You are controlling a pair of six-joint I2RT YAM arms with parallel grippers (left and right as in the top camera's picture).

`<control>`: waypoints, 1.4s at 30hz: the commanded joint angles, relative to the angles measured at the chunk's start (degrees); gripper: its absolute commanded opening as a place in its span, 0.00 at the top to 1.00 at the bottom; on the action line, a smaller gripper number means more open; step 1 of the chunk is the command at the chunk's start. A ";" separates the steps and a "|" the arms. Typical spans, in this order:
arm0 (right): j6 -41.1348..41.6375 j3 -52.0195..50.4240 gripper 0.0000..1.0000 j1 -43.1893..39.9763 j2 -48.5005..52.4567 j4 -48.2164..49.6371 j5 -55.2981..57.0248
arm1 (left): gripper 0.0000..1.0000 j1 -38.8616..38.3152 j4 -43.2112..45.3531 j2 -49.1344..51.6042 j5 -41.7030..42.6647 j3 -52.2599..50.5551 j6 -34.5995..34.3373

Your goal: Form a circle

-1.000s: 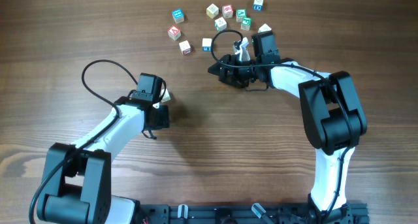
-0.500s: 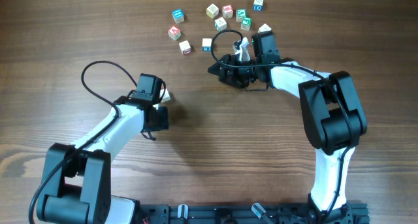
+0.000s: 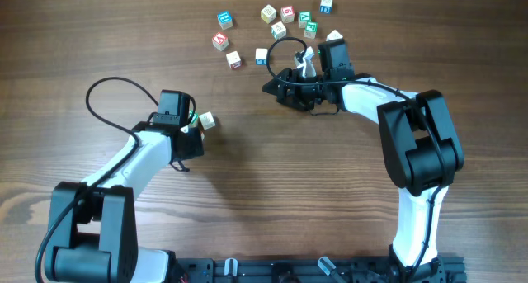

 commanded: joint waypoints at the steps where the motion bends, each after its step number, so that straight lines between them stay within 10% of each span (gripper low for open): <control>1: -0.35 -1.62 0.30 -0.39 2.58 -1.20 8.17 | 0.96 0.37 1.33 1.18 -0.50 -1.05 -1.88; 42: -0.39 -1.62 0.28 -0.39 2.58 -1.20 8.41 | 0.96 0.37 -0.70 1.16 17.59 -1.05 -2.64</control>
